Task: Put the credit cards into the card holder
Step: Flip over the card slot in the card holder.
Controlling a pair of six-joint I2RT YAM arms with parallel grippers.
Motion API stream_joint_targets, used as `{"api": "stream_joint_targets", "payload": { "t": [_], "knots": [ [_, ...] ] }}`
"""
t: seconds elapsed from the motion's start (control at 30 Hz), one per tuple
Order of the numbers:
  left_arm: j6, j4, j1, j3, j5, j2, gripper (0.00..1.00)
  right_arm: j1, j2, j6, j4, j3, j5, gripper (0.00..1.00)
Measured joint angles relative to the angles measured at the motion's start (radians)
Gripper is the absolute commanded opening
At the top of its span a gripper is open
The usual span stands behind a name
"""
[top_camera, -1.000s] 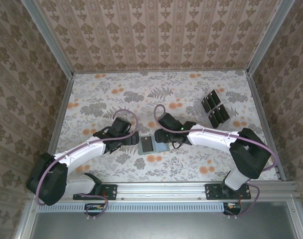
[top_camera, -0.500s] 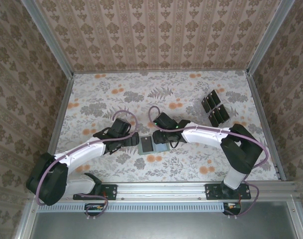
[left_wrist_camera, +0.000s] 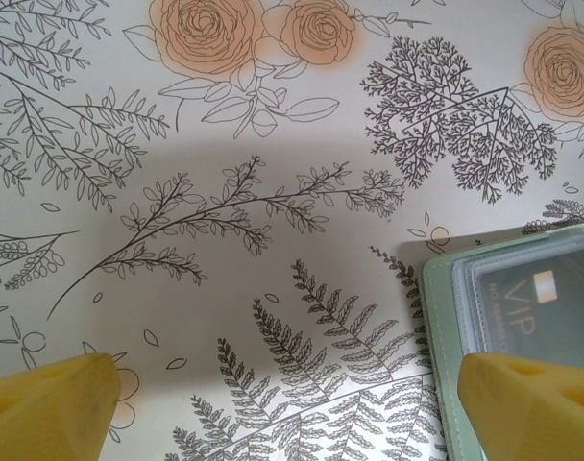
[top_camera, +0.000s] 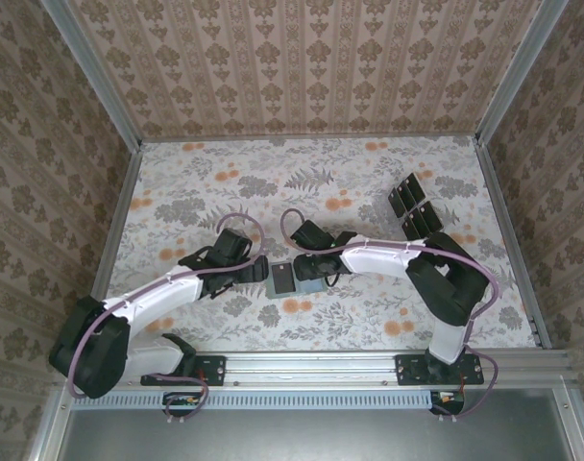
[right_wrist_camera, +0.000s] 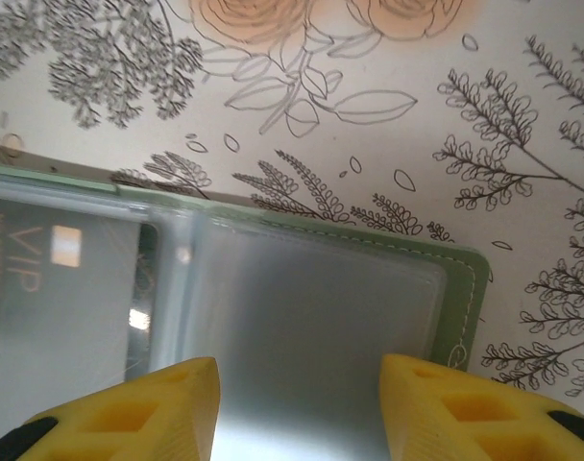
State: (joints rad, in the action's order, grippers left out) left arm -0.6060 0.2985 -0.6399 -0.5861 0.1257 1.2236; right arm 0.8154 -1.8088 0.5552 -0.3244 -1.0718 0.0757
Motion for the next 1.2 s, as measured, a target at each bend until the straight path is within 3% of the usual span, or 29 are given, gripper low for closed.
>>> {"api": "stream_joint_targets", "payload": {
  "t": [0.2,0.6,1.2],
  "knots": [
    [0.0,-0.002,0.0,0.003,-0.006,-0.002,1.0,-0.014,-0.005,0.044,0.078,0.026,-0.034,0.48],
    [0.001,-0.036,0.0,0.003,-0.038,0.013,1.0,-0.08,0.034,0.238,0.385,0.175,-0.224,0.47],
    [0.001,-0.065,0.0,0.003,-0.056,0.027,1.0,-0.078,0.123,0.26,0.345,0.249,-0.216,0.47]
  ]
}}
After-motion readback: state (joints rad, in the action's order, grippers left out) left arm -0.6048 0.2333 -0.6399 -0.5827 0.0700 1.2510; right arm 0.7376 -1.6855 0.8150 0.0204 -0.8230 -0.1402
